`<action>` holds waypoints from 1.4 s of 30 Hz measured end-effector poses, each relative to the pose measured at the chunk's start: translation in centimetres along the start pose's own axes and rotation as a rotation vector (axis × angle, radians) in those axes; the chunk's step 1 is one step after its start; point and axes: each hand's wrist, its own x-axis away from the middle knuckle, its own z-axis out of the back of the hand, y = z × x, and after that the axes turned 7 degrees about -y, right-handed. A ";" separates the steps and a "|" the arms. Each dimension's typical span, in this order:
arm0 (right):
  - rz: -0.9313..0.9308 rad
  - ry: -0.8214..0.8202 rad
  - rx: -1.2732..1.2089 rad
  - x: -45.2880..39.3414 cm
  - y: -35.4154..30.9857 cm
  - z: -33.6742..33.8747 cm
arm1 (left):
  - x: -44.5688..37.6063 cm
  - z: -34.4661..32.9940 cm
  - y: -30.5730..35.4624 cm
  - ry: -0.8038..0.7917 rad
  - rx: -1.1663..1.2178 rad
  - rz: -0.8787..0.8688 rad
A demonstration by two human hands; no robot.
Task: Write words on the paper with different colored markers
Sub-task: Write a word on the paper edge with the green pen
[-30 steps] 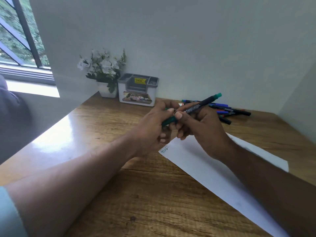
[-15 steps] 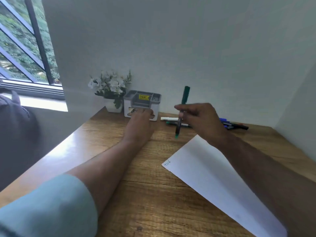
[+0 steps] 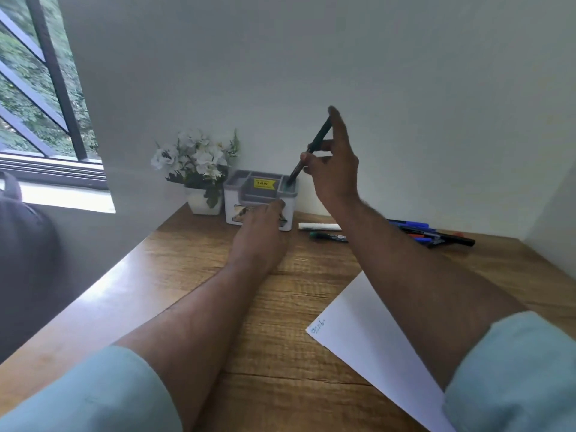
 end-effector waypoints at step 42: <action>-0.399 -0.562 -0.369 12.4 -5.6 11.7 | 8.1 2.4 6.4 -0.086 0.266 -0.642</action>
